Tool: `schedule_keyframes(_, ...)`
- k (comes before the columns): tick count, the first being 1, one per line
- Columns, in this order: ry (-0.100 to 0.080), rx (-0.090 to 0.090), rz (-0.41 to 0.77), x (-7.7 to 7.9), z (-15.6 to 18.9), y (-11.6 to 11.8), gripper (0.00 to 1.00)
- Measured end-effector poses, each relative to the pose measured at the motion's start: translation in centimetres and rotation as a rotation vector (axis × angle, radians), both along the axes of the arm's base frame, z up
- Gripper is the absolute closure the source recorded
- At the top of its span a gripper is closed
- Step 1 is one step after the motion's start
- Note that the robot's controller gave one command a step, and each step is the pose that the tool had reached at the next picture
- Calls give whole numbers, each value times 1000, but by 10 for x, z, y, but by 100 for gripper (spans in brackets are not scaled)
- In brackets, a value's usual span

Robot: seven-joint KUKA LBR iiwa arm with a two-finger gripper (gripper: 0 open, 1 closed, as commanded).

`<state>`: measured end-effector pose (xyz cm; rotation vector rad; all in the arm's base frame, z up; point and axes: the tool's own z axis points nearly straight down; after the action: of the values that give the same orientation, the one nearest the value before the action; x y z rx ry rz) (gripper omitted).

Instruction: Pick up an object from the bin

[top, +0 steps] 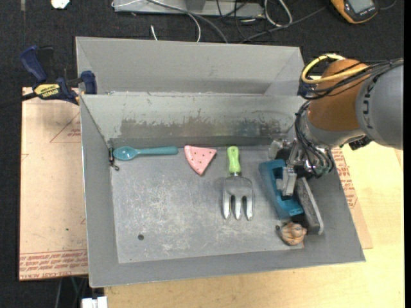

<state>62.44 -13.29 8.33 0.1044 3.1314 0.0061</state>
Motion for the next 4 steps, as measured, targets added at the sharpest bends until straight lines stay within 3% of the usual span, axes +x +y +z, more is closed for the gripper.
schedule_keyframes(1,-7,-6,-225,3,-11,1,100)
schedule_keyframes(2,-8,-6,-225,3,-11,1,100)
schedule_keyframes(3,-2,-2,-243,1,57,-3,100)
schedule_keyframes(4,-4,-4,-210,1,107,8,100)
